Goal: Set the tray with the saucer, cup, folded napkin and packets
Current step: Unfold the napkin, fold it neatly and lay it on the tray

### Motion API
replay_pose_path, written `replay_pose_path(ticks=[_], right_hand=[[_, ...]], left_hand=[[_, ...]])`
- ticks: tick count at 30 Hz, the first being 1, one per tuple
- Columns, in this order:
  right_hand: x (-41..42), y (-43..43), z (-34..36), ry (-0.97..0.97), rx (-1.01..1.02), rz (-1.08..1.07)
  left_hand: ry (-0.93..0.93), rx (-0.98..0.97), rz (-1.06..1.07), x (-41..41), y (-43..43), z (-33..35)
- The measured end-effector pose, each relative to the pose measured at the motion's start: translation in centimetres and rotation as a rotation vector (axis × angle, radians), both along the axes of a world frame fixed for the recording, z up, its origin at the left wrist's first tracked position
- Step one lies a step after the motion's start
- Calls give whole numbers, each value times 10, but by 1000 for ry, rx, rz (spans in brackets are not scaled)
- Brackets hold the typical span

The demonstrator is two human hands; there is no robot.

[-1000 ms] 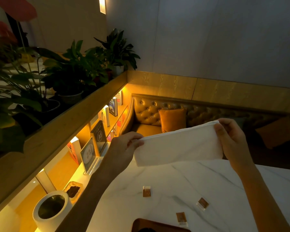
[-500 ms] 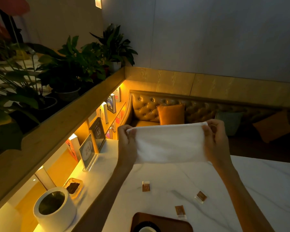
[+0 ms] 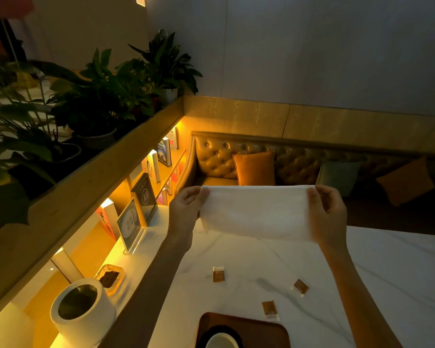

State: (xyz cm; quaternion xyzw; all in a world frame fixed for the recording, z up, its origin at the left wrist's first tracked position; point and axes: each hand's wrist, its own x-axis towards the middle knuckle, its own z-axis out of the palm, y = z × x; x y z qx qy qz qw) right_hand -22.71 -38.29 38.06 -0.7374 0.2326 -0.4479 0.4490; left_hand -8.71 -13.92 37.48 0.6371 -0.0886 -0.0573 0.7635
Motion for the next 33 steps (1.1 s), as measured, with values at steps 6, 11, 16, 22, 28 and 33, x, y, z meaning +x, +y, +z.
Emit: replay_pose_path(ticks=[6,11,16,22,28,33], right_hand=[[-1,33,-3,12,-29,13],[9,93,-5,38,-54,185],[6,113,2,56,-223,300],[-3,102,5,156,-286,471],[-1,99,10,190,-409,396],[-2,94,14,241,-604,403]], left_hand=[[-79,171,67,-26,-13,-6],[-186,286,39,-61,-39,-1],[-216,264,-29,-80,-40,7],[-211,307,-116,-84,-26,13],[-241,346,-143,-88,-21,16],[-203,367,-208,-90,-14,17]])
